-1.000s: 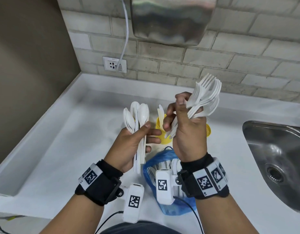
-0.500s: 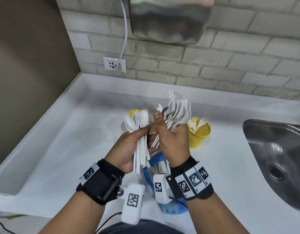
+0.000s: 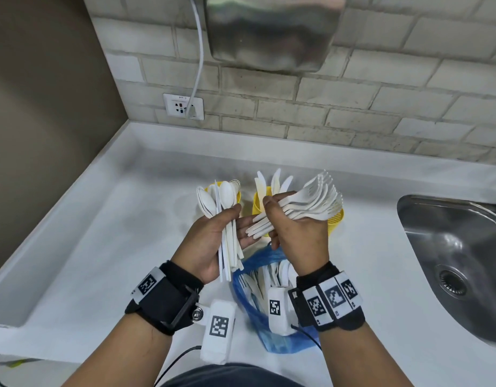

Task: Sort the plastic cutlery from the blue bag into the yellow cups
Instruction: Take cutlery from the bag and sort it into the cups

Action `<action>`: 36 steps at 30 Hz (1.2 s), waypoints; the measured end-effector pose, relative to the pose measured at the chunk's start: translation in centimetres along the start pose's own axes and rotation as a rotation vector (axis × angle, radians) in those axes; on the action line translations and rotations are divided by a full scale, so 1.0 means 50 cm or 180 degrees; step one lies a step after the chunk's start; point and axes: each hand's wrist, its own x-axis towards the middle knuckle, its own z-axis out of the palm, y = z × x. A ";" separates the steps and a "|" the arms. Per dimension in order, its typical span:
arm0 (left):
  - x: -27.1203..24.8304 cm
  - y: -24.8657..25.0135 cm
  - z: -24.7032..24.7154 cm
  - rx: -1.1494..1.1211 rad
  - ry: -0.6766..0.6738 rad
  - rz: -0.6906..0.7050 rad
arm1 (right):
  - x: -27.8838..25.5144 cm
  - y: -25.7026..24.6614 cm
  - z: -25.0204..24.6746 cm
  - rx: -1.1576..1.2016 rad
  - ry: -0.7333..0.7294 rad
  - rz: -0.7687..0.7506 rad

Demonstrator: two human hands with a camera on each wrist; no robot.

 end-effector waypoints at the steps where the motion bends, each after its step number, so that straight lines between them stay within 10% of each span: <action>1: -0.001 -0.001 0.000 0.0039 0.0034 0.0034 | 0.002 -0.003 -0.004 0.0041 0.0025 0.0021; 23: -0.015 -0.058 0.032 0.1795 0.0158 0.0789 | 0.185 0.128 -0.220 -0.0874 0.1627 0.0332; 36: 0.009 -0.091 0.071 0.1831 0.0336 0.0782 | 0.202 0.206 -0.197 -0.2294 0.0722 -0.0213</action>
